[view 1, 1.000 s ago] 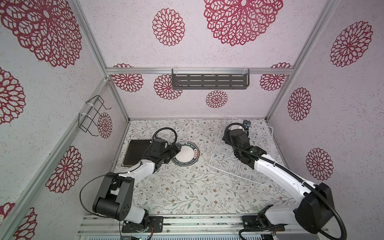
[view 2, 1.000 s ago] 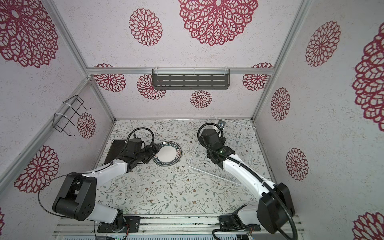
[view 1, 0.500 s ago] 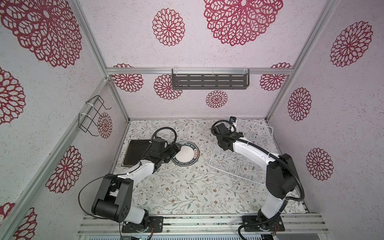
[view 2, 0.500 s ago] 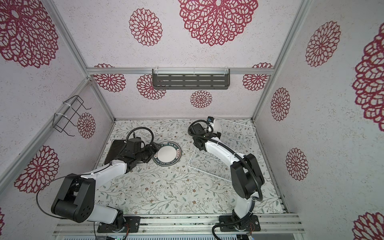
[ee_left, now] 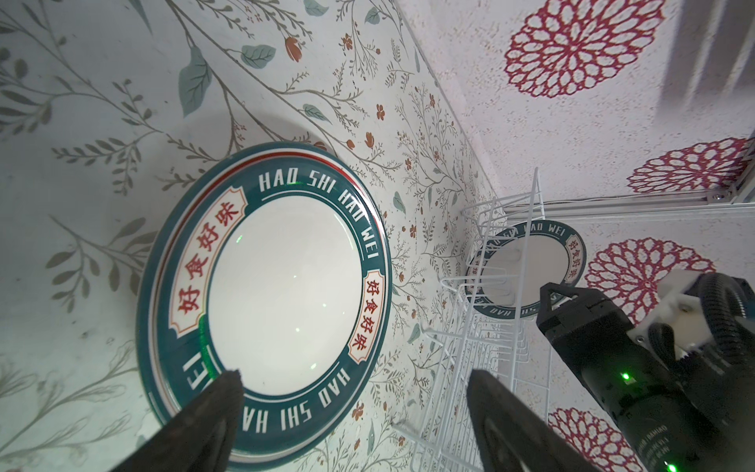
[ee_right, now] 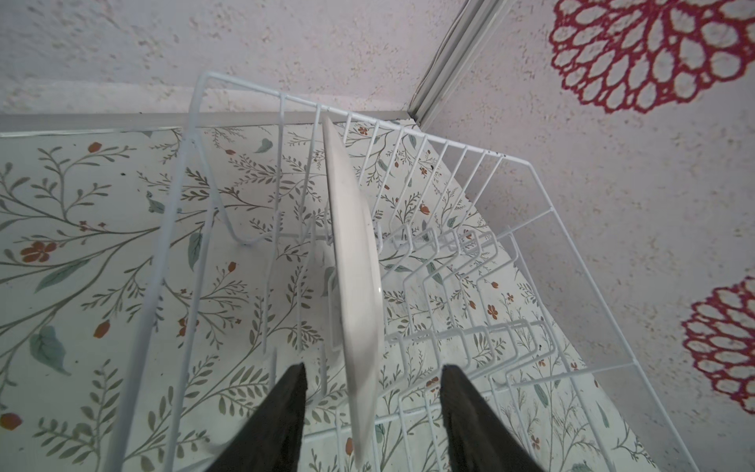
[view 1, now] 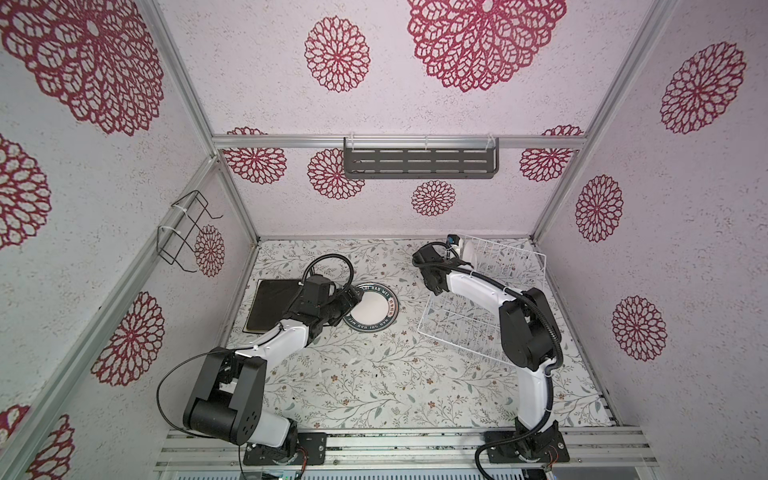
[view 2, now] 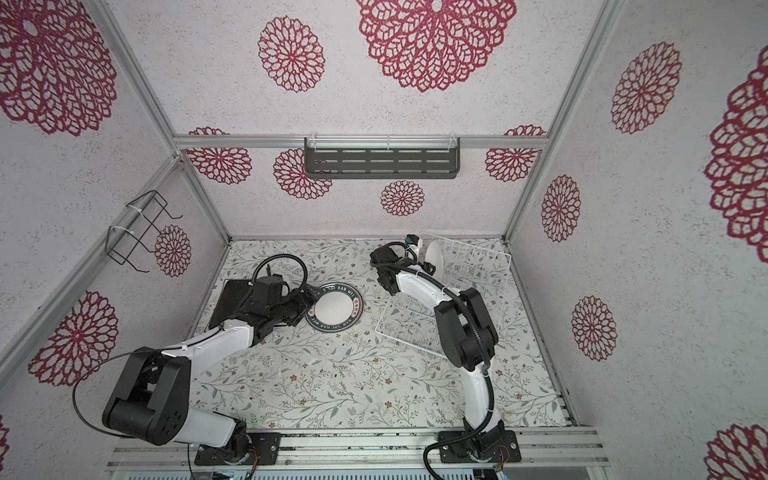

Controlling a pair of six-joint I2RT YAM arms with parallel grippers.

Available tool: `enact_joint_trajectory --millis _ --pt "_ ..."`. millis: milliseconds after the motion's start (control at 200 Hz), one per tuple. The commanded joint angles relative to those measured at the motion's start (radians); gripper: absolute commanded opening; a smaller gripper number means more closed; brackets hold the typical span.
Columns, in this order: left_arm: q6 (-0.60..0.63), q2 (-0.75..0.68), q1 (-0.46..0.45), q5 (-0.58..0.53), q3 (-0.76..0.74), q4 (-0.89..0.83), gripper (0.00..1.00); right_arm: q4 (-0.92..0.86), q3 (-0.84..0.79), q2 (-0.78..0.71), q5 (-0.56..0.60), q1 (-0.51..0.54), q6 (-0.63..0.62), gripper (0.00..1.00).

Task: Unload the plates from the dish rack
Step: 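Move the right gripper over the rack toward the remaining green-rimmed plate, then lower the right gripper into the rack and close it on the plate rim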

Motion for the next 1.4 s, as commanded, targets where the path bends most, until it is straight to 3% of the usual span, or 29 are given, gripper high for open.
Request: enact_joint_trajectory --millis 0,480,1396 --pt "0.003 -0.023 -0.007 0.003 -0.002 0.023 0.90 -0.038 0.039 0.003 0.051 -0.018 0.022 0.52" --pt "-0.009 -0.045 -0.007 -0.011 -0.010 -0.002 0.90 -0.034 0.032 0.023 0.070 -0.036 0.023 0.44" --pt "-0.014 -0.076 -0.007 -0.008 -0.011 -0.009 0.90 -0.017 0.042 0.039 0.071 -0.044 -0.004 0.13"
